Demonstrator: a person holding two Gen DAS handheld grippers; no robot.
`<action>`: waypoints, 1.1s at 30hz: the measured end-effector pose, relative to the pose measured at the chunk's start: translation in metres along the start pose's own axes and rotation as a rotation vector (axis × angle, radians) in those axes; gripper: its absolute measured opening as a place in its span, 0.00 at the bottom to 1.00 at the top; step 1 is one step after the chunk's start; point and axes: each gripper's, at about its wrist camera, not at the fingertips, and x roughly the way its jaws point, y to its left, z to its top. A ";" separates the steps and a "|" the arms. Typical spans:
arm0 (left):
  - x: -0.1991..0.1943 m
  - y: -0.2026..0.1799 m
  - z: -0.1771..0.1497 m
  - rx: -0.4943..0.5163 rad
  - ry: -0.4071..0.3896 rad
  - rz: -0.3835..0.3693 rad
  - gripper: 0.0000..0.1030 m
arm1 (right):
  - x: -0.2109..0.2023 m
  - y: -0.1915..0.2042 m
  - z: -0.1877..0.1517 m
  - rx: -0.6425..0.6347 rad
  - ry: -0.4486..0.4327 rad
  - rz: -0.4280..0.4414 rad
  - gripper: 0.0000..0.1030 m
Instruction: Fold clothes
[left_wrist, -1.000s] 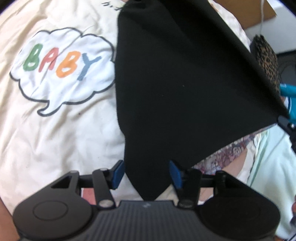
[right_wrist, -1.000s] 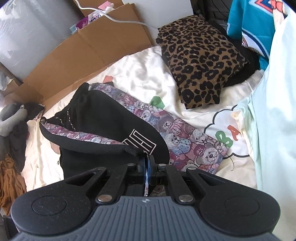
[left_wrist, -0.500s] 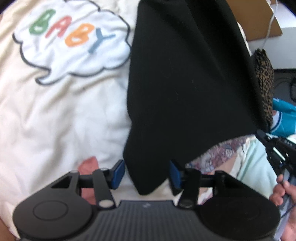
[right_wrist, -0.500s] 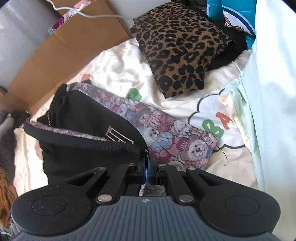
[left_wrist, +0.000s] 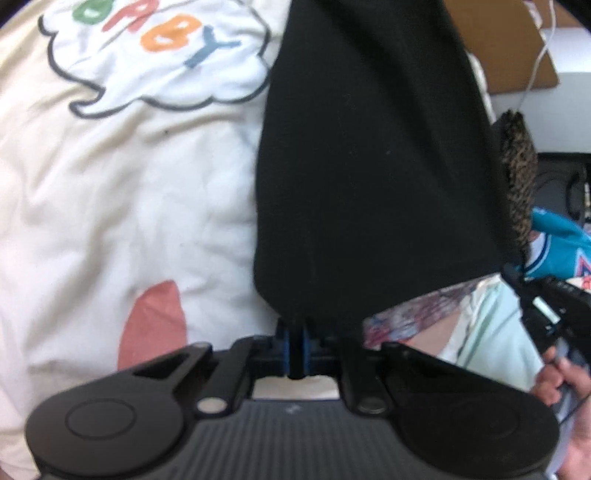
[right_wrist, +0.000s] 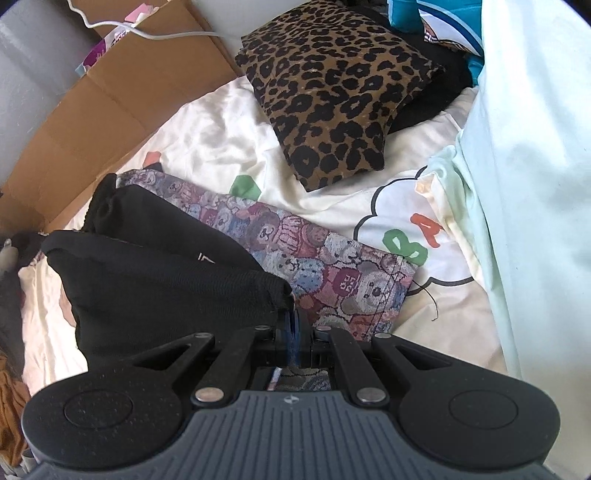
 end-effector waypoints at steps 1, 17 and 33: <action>-0.002 -0.004 0.000 0.015 0.004 -0.001 0.06 | 0.000 -0.001 0.001 0.004 -0.001 0.005 0.00; 0.006 -0.012 -0.008 0.015 0.011 -0.024 0.06 | 0.023 -0.056 0.002 0.243 0.023 0.100 0.42; 0.010 0.001 -0.009 -0.003 0.026 -0.006 0.07 | 0.075 -0.052 0.007 0.194 0.060 0.163 0.47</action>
